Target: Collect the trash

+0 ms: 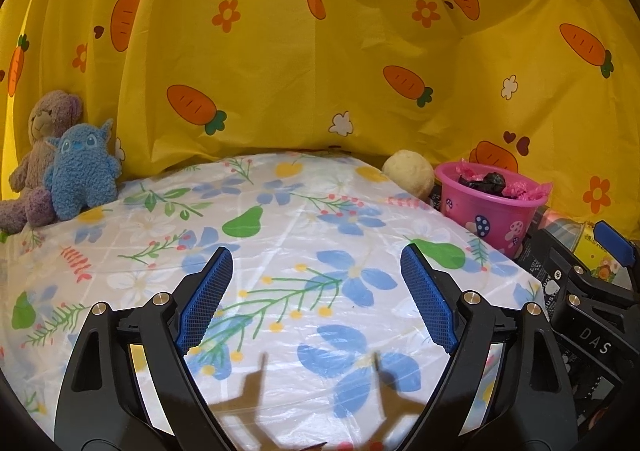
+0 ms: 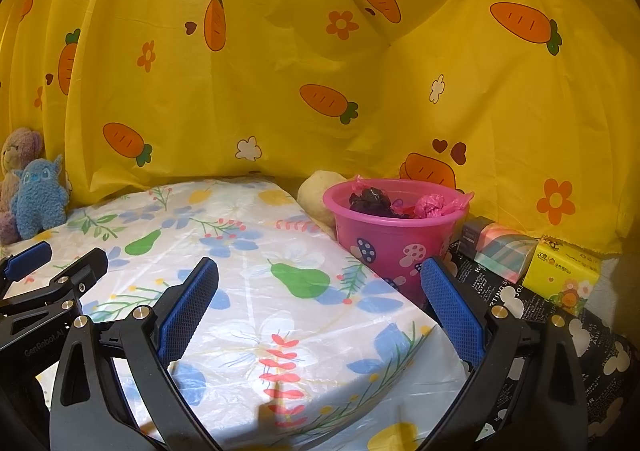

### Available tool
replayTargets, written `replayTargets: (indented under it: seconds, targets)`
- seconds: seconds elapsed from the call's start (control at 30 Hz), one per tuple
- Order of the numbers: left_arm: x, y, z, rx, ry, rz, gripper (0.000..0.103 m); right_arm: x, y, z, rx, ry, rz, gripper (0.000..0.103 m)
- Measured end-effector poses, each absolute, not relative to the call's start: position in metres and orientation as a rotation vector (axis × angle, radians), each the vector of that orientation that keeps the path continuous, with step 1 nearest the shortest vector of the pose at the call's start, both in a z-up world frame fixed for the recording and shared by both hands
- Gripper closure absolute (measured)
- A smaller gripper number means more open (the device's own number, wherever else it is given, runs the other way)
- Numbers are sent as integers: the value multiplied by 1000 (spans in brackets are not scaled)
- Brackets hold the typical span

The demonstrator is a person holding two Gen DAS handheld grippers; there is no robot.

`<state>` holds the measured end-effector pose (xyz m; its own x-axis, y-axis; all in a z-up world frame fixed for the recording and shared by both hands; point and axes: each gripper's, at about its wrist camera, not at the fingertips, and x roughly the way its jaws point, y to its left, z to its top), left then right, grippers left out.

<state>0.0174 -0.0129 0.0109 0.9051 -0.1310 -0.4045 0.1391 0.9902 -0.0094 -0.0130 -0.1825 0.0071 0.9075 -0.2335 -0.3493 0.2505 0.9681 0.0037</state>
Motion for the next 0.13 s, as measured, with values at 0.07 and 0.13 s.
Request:
replayTargets:
  seconds: [0.07,0.13]
  targets:
    - [17,-11,11,16,414,-123,13,-13,-183,7,49,354,-249,6]
    - [17,-9,12,15,416,-112,11,-13,-183,7,48,354,-250,6]
